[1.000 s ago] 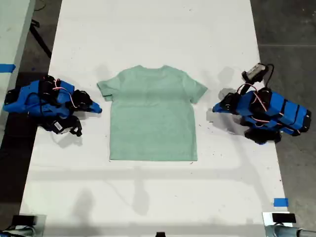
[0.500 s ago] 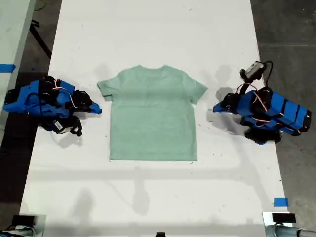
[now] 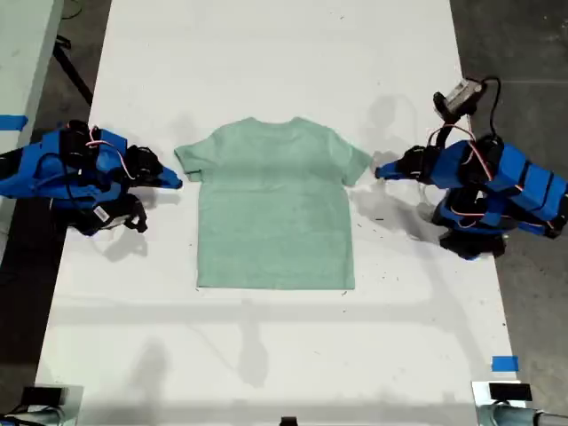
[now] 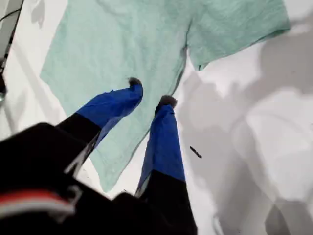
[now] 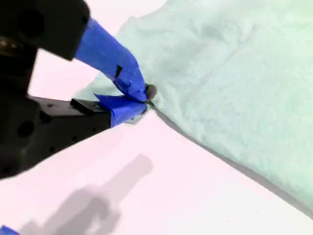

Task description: Fold t-shirt

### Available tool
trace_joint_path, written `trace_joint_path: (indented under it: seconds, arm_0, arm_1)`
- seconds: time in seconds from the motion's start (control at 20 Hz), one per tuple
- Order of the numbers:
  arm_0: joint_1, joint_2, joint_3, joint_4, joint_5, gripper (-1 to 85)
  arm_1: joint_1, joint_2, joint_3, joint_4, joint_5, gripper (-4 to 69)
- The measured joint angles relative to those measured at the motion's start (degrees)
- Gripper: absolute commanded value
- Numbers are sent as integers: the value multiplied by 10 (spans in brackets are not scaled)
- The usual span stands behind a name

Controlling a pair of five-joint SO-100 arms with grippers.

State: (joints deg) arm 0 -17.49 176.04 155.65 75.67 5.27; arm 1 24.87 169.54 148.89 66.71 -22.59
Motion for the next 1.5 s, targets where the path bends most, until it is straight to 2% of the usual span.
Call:
trace_joint_path:
  seconds: [0.15, 0.3, 0.5, 0.6, 0.95, 1.05, 1.1, 1.15, 1.2, 1.3, 1.5]
  arm_0:
    - [-54, -81, -77, 18, 45, 162]
    - [-82, -125, -131, 29, 91, 196]
    - [-105, -233, -195, 37, 129, 211]
    - [-118, -270, -216, 39, 139, 210]
    - [-167, -324, -243, 58, 171, 212]
    - [-171, -326, -246, 58, 171, 210]
    - [-171, -327, -250, 58, 171, 210]
    - [-171, -331, -254, 59, 171, 208]
    - [-171, -336, -258, 62, 171, 206]
    - [-171, -343, -265, 62, 171, 205]
    - [-171, -352, -270, 62, 171, 204]
  arm_1:
    - [54, -123, -100, 1, -72, 218]
    - [113, -216, -156, 7, -158, 274]
    - [166, -353, -205, 0, -255, 290]
    - [178, -417, -208, -24, -296, 303]
    - [217, -616, -208, -178, -407, 278]
    - [222, -678, -208, -201, -424, 255]
    - [224, -709, -214, -206, -430, 184]
    - [225, -740, -239, -206, -434, 50]
    - [229, -766, -269, -202, -435, -11]
    - [235, -799, -318, -194, -435, -13]
    - [229, -800, -338, -134, -403, -14]
